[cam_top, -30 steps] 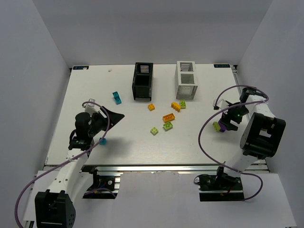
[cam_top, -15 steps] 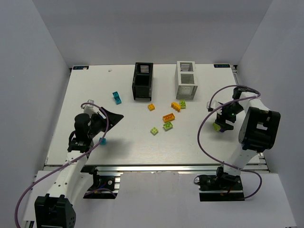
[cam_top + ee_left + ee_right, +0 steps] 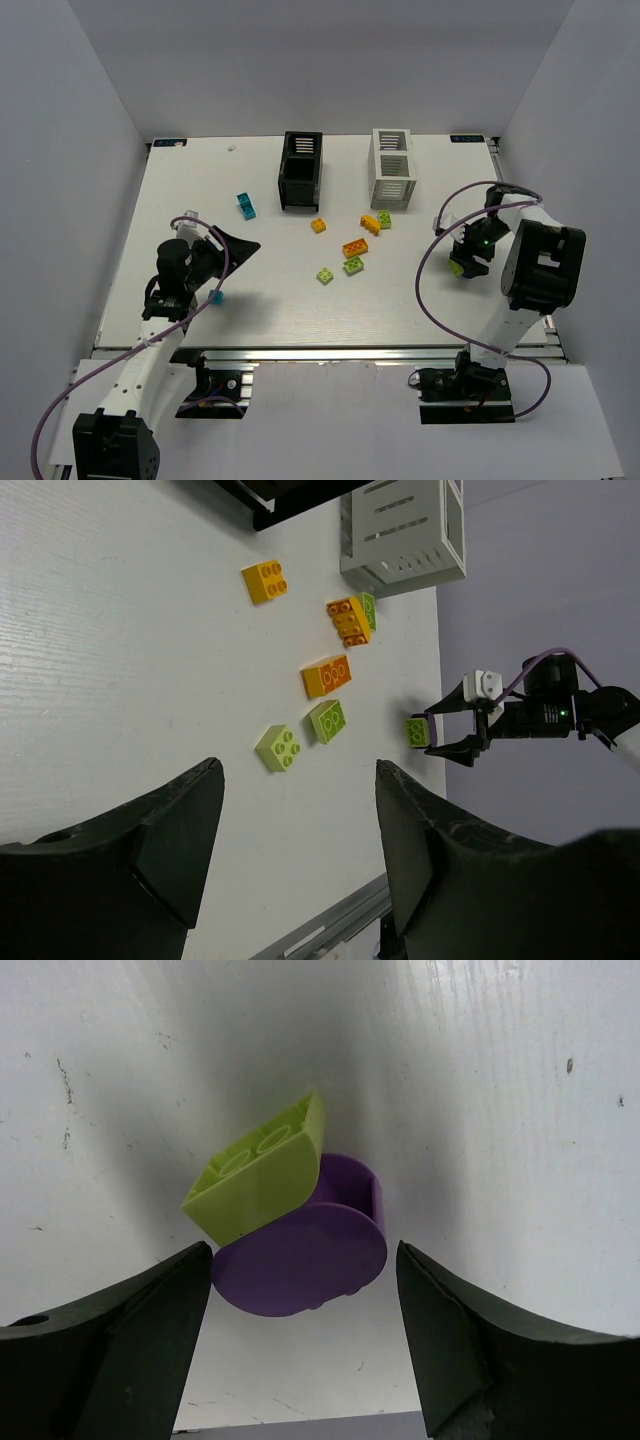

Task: Sort the legos into containers by color

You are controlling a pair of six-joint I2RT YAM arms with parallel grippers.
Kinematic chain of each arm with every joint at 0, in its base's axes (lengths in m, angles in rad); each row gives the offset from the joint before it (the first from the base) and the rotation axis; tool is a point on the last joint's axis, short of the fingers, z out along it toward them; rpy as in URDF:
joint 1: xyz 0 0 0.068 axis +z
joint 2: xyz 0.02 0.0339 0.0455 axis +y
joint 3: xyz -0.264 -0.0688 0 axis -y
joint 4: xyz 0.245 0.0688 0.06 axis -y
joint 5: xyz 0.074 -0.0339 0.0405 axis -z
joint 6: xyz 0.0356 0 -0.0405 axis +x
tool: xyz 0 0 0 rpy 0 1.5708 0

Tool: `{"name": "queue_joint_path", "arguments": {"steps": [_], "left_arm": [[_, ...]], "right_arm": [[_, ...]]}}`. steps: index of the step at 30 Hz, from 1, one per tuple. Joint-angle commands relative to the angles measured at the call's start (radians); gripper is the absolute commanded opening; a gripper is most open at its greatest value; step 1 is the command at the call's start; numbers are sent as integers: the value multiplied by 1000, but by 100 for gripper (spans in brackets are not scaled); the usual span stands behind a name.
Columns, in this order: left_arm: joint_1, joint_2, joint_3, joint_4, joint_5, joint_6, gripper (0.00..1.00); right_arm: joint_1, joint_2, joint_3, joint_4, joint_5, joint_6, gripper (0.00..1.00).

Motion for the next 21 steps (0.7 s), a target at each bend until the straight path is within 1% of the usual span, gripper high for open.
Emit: {"name": "queue_joint_path", "arguments": {"steps": [1,4,10,12,15,16,17,18,21], "left_arm": [[3,-8,23,20,7,-11,72],[2,-7,23,23,16,-27,72],[2,-8,11,85,34,-65,72],[3,-8,12,88,34,-70,72],[3,-10,11,92,34,-76,72],[3,-10,12,97,34,-85,72],[3,-10,9,108,36,-91,72],[3,-8,8,115,39,-97,72],[0,-7,0,160,50,-149,71]], "right_arm": [[10,7,12,-21,5,-3,78],[15,15,19,-36,6,-18,77],[33,30,26,-59,34,-37,80],[33,35,35,-65,34,-38,79],[36,47,51,-90,37,-37,68],[36,60,60,-101,37,-38,56],[34,66,66,-110,36,-37,48],[34,69,77,-122,34,-37,34],[34,61,65,-119,42,-43,19]]}}
